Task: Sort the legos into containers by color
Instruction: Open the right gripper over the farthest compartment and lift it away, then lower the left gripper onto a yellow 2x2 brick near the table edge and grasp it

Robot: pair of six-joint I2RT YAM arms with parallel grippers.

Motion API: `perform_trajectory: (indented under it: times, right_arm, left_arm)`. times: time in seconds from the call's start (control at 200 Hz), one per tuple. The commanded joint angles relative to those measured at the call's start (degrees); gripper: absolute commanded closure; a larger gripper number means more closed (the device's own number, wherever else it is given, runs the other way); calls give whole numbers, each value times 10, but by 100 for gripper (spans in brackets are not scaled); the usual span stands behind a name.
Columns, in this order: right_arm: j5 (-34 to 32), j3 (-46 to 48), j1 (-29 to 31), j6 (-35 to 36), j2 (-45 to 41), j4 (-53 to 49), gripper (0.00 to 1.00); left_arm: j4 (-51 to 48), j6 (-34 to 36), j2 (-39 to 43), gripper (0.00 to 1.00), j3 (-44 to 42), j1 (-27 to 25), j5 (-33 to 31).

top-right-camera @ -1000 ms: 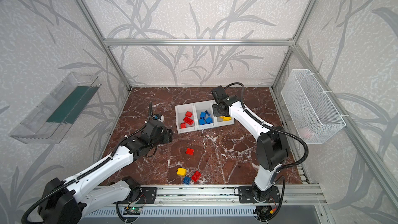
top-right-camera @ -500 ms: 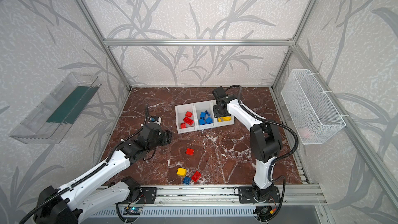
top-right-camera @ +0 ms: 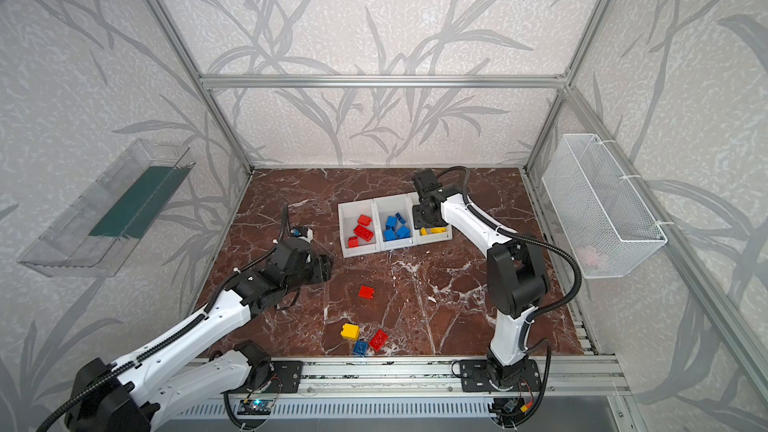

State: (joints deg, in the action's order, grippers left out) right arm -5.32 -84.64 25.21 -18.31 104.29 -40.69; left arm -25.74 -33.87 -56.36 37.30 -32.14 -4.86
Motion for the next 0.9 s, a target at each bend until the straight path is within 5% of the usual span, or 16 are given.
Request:
perform_trajectory:
  times: [0.0, 0.36, 0.895]
  right_arm:
    - [25, 26, -1, -7, -34, 5, 43]
    - [54, 179, -1, -39, -138, 49, 42]
    - [62, 314, 1, -62, -238, 75, 41]
  left_arm:
    - [-62, 3, -2, 29, 18, -3, 25]
    - [-139, -59, 13, 27, 3, -111, 63]
    - [-99, -127, -64, 22, -22, -238, 149]
